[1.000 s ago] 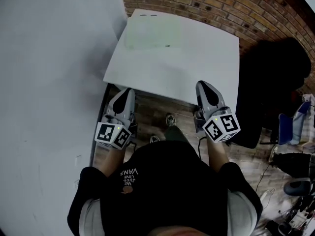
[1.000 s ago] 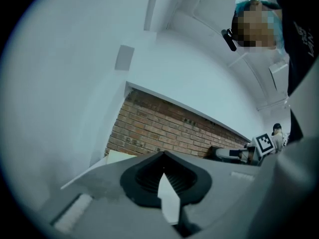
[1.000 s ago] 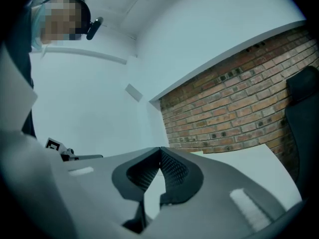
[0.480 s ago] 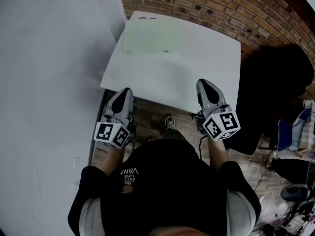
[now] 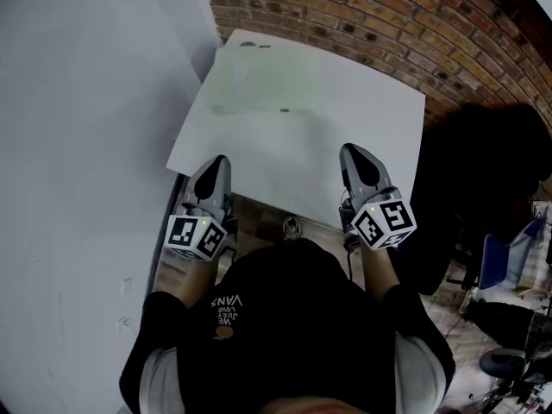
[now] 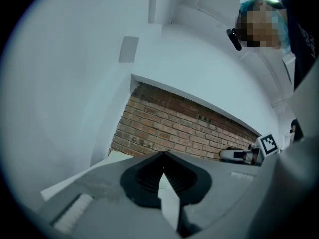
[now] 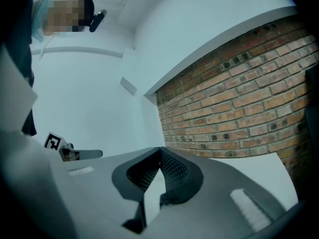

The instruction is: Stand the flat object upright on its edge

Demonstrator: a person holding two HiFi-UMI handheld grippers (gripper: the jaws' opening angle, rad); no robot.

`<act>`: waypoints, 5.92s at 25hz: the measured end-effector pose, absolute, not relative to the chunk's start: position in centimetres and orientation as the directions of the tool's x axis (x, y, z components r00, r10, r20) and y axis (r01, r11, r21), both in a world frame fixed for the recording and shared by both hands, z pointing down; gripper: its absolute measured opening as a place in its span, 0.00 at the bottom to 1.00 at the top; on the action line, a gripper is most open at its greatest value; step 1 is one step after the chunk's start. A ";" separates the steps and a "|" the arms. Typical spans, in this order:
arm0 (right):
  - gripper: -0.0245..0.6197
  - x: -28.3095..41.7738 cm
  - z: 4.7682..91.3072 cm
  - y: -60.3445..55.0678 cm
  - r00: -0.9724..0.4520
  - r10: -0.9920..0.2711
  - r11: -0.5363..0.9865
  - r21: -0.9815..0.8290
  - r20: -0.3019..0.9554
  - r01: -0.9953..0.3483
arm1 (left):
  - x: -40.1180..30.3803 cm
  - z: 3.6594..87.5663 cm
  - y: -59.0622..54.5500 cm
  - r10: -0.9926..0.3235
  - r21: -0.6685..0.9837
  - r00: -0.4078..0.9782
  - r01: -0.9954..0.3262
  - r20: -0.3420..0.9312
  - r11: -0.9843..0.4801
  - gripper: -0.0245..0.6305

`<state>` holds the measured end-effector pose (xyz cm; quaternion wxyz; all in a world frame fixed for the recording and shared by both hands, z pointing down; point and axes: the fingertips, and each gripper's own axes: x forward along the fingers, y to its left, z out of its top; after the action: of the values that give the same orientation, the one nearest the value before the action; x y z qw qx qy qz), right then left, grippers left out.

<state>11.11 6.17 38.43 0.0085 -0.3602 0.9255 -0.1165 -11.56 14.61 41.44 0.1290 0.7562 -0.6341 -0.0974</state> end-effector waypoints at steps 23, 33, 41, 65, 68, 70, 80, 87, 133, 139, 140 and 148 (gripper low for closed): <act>0.04 9.8 39.7 -1.4 -0.821 -0.564 0.780 -0.268 0.090 -0.566 | -11.4 43.1 9.0 -0.994 0.338 0.068 -0.941 0.087 -0.035 0.04; 0.04 7.3 40.0 -5.2 -0.802 -0.586 0.764 -0.252 0.116 -0.594 | -13.4 44.0 4.9 -0.986 0.366 0.112 -0.929 0.122 -0.060 0.04; 0.04 5.7 39.7 -8.6 -0.791 -0.599 0.765 -0.205 0.121 -0.611 | -15.0 45.4 2.6 -0.979 0.415 0.137 -0.907 0.150 -0.063 0.04; 0.04 0.8 39.1 -17.7 -0.814 -0.564 0.806 -0.120 0.142 -0.580 | -16.8 50.6 -1.3 -0.959 0.552 0.124 -0.833 0.257 0.040 0.04; 0.04 0.2 39.4 -18.8 -0.819 -0.554 0.812 -0.119 0.149 -0.571 | -17.1 51.4 -1.7 -0.954 0.575 0.120 -0.816 0.275 0.063 0.04; 0.04 -0.3 39.7 -19.5 -0.823 -0.546 0.818 -0.116 0.153 -0.564 | -17.3 51.8 -2.0 -0.951 0.590 0.120 -0.804 0.285 0.075 0.04; 0.04 -3.9 41.9 -22.5 -0.853 -0.481 0.855 -0.109 0.204 -0.508 | -17.8 54.5 -2.7 -0.930 0.663 0.130 -0.734 0.345 0.143 0.07; 0.04 -6.1 43.7 -23.7 -0.871 -0.428 0.878 -0.119 0.240 -0.464 | -18.1 56.0 -3.1 -0.918 0.712 0.134 -0.675 0.373 0.191 0.13; 0.62 -17.0 58.1 -26.9 -0.623 0.226 0.969 -0.238 0.749 0.066 | -17.1 61.7 -5.4 -0.866 0.880 0.227 -0.290 0.446 0.377 0.56; 0.62 -17.8 59.6 -26.5 -0.558 0.319 0.943 -0.315 0.766 0.107 | -16.6 62.1 -5.7 -0.859 0.885 0.246 -0.251 0.449 0.391 0.56; 0.62 -17.8 59.9 -26.5 -0.546 0.333 0.938 -0.327 0.769 0.112 | -16.6 62.2 -5.8 -0.859 0.886 0.245 -0.246 0.449 0.393 0.56; 0.62 -18.8 61.8 -26.1 -0.449 0.460 0.886 -0.432 0.766 0.170 | -16.9 62.8 -6.6 -0.859 0.889 0.241 -0.211 0.451 0.407 0.56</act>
<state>-18.84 -26.07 61.77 -0.4901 0.1880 0.8382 -0.1477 -16.86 -6.61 62.83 0.6256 0.4786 -0.5589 -0.2591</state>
